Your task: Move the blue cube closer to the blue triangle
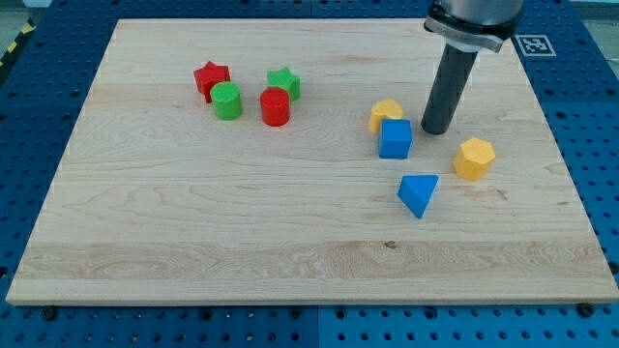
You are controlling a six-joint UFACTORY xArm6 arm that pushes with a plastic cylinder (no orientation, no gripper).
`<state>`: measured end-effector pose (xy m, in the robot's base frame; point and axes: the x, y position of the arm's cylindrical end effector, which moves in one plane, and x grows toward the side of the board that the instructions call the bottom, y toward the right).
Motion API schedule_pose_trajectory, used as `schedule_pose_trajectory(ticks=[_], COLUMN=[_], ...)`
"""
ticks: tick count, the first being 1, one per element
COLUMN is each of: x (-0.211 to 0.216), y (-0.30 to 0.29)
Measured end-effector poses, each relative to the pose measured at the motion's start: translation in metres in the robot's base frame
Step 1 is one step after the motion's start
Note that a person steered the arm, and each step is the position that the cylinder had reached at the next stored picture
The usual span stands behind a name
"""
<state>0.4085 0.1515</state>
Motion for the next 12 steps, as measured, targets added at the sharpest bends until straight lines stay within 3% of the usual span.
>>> schedule_pose_trajectory(ticks=[3, 8, 12], x=[-0.003, 0.026, 0.026], y=[-0.062, -0.032, -0.067])
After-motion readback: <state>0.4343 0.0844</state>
